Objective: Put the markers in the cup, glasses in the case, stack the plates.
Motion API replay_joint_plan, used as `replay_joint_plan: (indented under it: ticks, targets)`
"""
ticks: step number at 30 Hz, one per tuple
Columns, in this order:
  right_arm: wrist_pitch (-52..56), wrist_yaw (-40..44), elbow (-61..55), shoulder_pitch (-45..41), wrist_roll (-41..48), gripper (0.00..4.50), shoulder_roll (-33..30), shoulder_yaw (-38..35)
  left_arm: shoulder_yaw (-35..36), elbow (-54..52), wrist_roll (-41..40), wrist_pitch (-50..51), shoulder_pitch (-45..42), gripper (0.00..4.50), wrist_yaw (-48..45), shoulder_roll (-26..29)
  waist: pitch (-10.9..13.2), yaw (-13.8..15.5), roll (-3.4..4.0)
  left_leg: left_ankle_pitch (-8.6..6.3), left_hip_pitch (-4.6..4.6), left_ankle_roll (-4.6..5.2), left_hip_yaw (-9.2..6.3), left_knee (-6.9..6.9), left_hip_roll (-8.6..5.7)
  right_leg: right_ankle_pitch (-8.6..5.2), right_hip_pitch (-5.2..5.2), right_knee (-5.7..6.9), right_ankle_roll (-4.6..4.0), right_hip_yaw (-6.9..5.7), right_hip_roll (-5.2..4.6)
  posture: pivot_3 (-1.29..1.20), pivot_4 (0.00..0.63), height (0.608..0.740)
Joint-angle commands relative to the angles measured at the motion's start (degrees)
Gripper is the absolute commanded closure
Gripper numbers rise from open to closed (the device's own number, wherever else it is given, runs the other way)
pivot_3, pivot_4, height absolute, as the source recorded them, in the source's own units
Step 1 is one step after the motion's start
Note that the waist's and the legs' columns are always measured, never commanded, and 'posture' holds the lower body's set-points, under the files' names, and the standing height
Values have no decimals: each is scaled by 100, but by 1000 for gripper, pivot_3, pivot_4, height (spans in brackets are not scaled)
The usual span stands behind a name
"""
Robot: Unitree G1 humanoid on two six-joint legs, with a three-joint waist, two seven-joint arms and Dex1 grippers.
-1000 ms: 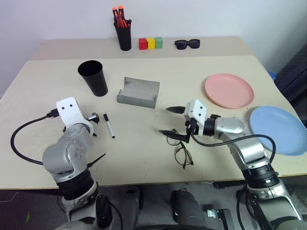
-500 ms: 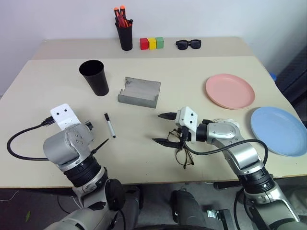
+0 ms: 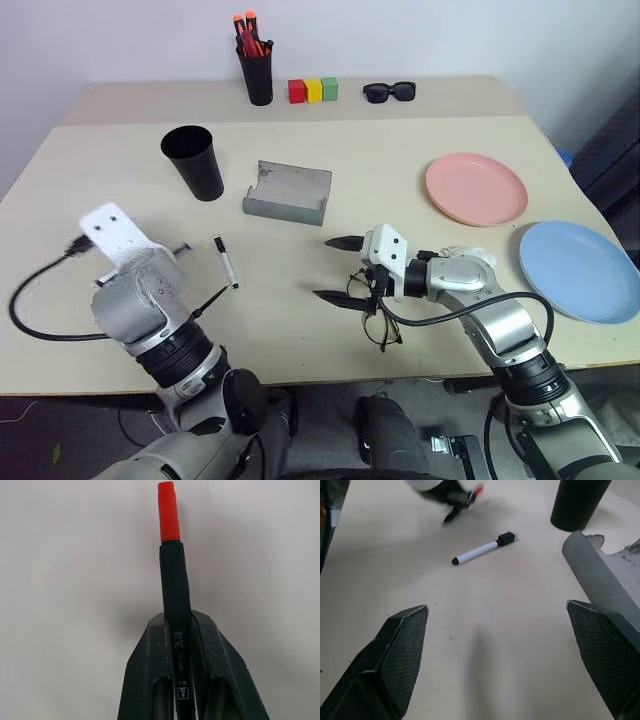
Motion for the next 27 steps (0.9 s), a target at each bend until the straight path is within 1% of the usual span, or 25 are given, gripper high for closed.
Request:
replay_joint_plan:
  ticks: [1,3,5,9,11,13,17,21,24,27]
  targets:
    - [21,-69,-239,-58,23,0,72,-13,-547,-160,-93,-1339,-28,4442,-370,464,-1,20,-1,-1,0,-1,2,1,-1,0,2,-1,0,0,0,0,150,740]
    - [1,-100,-186,-106,14,0,126,-2,-1045,208,-23,-2078,-166,4442,-715,961,-1,40,-2,-2,-1,-1,2,4,-2,0,4,-5,-1,0,-2,0,150,740]
    - [-23,-124,-119,-171,2,0,194,8,-1576,811,181,-2754,-441,4442,-930,1456,-1,91,-2,-1,-2,-1,1,5,-3,0,3,-3,-1,0,-1,0,150,740]
    - [-91,-152,12,-283,-55,0,326,20,-2157,2421,515,-4388,-1068,4442,-777,1986,-1,135,-2,2,-2,5,2,12,-5,0,7,-4,-1,0,0,0,150,740]
    - [-132,-174,65,-332,-77,0,374,2,-2340,3362,548,-5083,-1451,4442,-703,2073,-2,134,-2,4,-1,10,2,10,-6,1,8,-7,0,0,-2,0,150,740]
    - [-156,-214,83,-349,-88,0,401,-18,-2462,4023,491,-5574,-1692,4442,-777,2101,-2,125,-3,5,-2,12,2,9,-6,3,6,-4,5,0,-2,0,150,740]
    - [-181,-302,66,-312,-122,0,430,-56,-2520,5100,346,-6403,-1987,4442,-703,2041,-1,91,-2,6,-2,14,4,4,-5,5,1,-2,9,0,-1,0,150,740]
    - [-193,-399,34,-277,-139,0,475,-82,-2626,5923,367,-7107,-2105,4442,-704,2043,-1,92,-3,7,-2,15,4,5,-4,7,-1,2,11,0,-1,0,150,740]
    - [-217,-967,220,-479,-92,0,825,-425,-2639,6364,309,-7455,-2142,4442,-703,2026,-1,99,-3,7,-2,15,4,6,-5,8,1,1,14,0,-1,0,150,740]
    - [-272,-1522,539,-805,-65,0,1152,-864,-2643,6561,235,-7621,-2119,4442,-684,2001,-1,96,-3,8,-2,15,4,9,-5,10,-1,6,15,0,-1,0,150,740]
